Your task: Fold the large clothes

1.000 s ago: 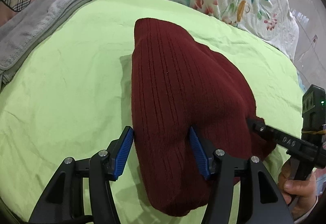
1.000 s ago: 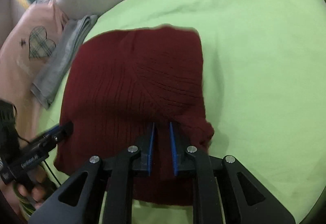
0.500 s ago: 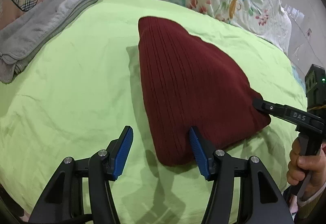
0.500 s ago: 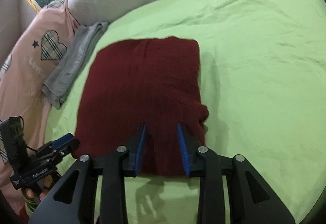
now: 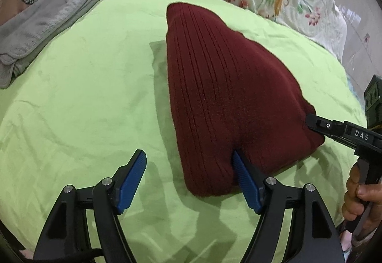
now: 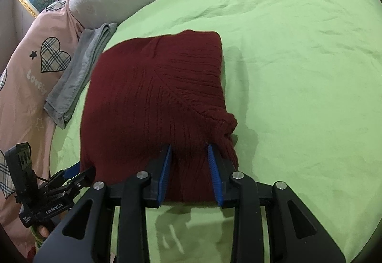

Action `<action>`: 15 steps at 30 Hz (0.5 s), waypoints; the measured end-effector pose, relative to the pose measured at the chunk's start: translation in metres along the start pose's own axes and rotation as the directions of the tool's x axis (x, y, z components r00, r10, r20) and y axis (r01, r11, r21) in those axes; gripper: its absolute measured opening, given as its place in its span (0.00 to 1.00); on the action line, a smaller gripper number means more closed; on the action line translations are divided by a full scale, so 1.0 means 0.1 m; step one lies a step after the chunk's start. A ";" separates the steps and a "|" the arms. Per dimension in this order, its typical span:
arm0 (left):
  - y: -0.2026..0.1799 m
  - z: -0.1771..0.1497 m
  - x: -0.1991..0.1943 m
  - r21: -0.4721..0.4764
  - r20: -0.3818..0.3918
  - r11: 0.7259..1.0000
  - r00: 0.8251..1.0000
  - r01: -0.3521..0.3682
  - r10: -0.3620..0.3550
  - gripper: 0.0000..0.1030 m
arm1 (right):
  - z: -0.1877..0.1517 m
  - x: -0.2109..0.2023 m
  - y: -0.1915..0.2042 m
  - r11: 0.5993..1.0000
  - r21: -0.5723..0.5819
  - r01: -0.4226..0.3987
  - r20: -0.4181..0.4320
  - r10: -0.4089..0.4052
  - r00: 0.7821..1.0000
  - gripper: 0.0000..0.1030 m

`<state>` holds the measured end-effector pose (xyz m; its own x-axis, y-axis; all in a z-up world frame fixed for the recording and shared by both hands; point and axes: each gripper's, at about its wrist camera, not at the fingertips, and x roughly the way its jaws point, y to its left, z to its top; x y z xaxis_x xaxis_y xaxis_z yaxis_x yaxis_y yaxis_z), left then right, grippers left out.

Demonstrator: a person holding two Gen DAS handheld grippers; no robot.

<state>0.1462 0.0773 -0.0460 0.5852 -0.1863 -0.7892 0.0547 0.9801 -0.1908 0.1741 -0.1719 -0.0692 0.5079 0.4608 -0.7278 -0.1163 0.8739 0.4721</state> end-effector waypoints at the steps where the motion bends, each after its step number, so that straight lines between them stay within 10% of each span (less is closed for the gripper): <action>1: 0.01 0.00 -0.04 -0.004 0.006 1.000 1.000 0.003 -0.003 0.73 | 0.00 -0.04 0.01 1.000 0.000 -0.001 0.004 0.001 1.000 0.32; 15: 0.10 -0.31 -0.43 0.004 0.009 0.998 0.998 -0.063 0.063 0.76 | -0.31 -0.45 0.16 0.998 -0.070 0.002 0.039 0.001 0.999 0.56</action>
<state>0.0963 0.0935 -0.0321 0.5946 -0.1232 -0.7945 0.0205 0.9902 -0.1383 0.1227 -0.1735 -0.0443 0.5408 0.4548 -0.7076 -0.1747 0.8836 0.4344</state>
